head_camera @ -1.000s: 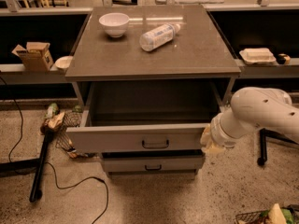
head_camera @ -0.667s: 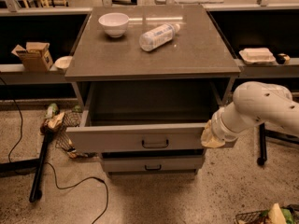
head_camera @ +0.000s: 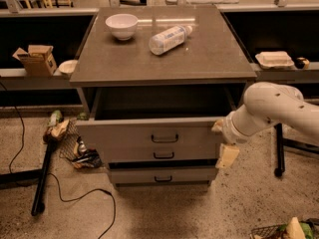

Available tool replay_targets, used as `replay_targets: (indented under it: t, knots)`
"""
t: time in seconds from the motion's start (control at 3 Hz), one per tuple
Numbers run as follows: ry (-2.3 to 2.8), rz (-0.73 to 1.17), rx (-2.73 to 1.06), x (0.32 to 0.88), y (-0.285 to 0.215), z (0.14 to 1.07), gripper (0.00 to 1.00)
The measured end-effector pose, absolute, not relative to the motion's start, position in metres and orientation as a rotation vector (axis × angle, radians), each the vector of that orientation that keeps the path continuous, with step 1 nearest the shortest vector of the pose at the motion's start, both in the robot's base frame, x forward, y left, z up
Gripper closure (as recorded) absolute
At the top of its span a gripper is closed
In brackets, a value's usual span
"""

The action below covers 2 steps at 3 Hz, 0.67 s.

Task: Close top drawer

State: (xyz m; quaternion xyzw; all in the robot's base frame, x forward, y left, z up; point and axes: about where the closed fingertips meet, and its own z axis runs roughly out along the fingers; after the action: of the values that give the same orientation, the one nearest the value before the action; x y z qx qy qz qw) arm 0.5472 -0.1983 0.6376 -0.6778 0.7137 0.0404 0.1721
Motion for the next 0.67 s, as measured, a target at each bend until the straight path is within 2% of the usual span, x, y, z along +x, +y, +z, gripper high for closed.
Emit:
replay_targets:
  t: [0.33, 0.67]
  knots:
    - [2.041, 0.163, -1.929, 0.56, -0.194, 0.629, 0.0]
    - [2.048, 0.205, -1.944, 0.57, -0.188, 0.62, 0.0]
